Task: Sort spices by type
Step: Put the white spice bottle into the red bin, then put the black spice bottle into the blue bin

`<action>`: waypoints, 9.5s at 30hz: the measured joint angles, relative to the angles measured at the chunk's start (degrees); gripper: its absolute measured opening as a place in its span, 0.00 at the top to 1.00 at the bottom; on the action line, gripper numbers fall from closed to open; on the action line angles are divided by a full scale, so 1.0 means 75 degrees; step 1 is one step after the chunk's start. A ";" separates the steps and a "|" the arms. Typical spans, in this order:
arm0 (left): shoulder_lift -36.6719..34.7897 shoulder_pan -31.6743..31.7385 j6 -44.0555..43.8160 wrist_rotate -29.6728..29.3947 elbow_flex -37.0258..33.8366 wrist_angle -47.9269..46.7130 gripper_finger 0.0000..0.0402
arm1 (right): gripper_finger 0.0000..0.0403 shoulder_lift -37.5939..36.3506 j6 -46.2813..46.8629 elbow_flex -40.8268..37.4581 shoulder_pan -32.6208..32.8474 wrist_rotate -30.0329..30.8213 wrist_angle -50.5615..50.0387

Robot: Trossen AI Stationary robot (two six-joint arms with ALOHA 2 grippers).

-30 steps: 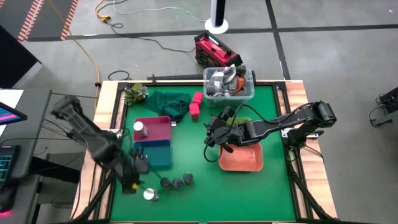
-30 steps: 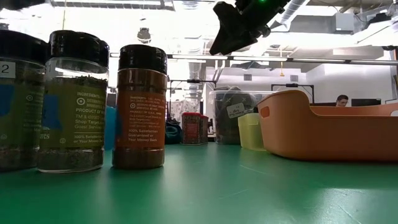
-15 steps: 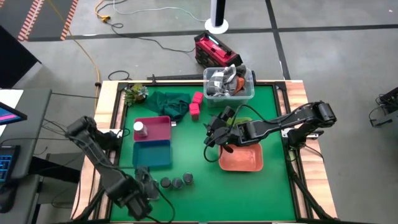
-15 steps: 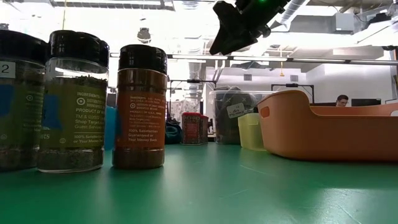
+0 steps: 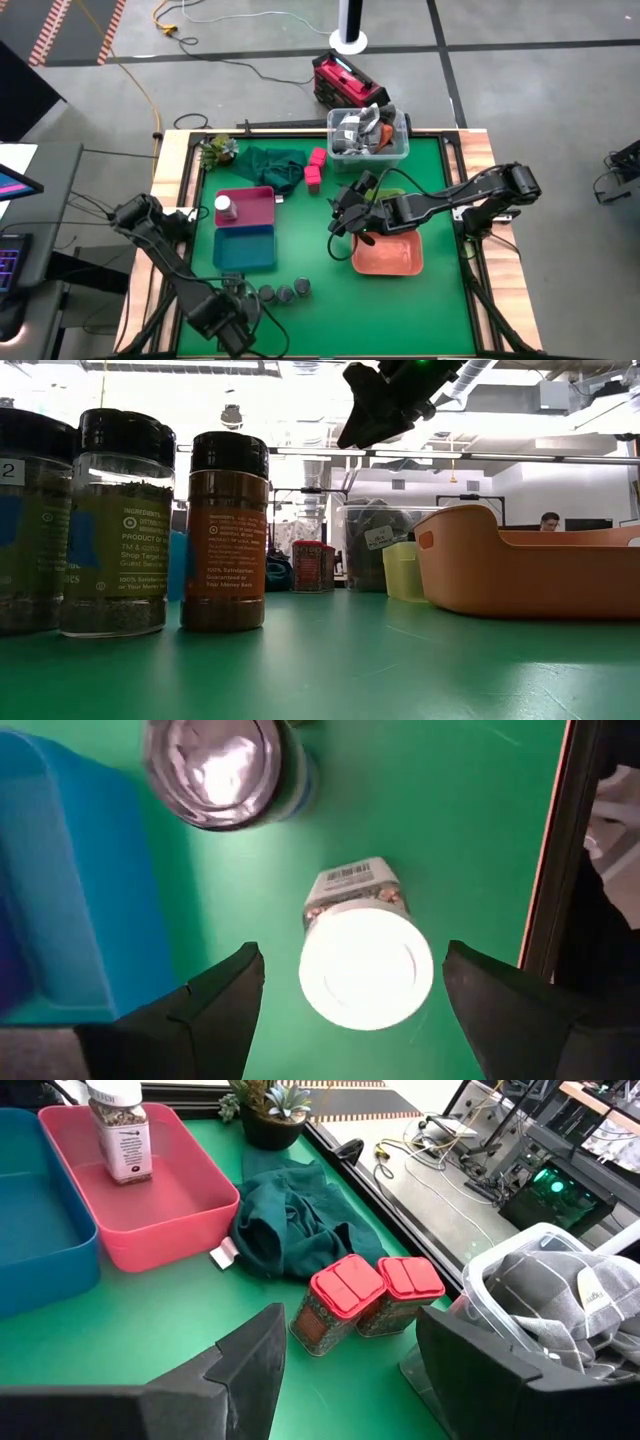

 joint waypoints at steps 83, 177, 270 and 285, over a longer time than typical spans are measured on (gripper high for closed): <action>-0.3909 0.8116 0.6278 -0.0561 -0.4353 0.0907 0.37 | 0.37 0.0000 -0.0143 0.0000 0.0161 -0.0029 0.0035; -0.1389 0.1602 0.1794 0.0230 -0.1299 0.0926 0.52 | 0.37 0.0003 -0.0117 -0.0137 0.0154 -0.0044 -0.0054; 0.0588 0.2024 0.1654 -0.0719 0.0269 0.1951 0.35 | 0.37 0.0000 0.0654 -0.0137 0.0254 0.0133 -0.1493; 0.0884 0.2003 0.1845 -0.0522 0.0249 0.1946 0.36 | 0.37 -0.0001 0.0603 -0.0137 0.0254 0.0140 -0.1406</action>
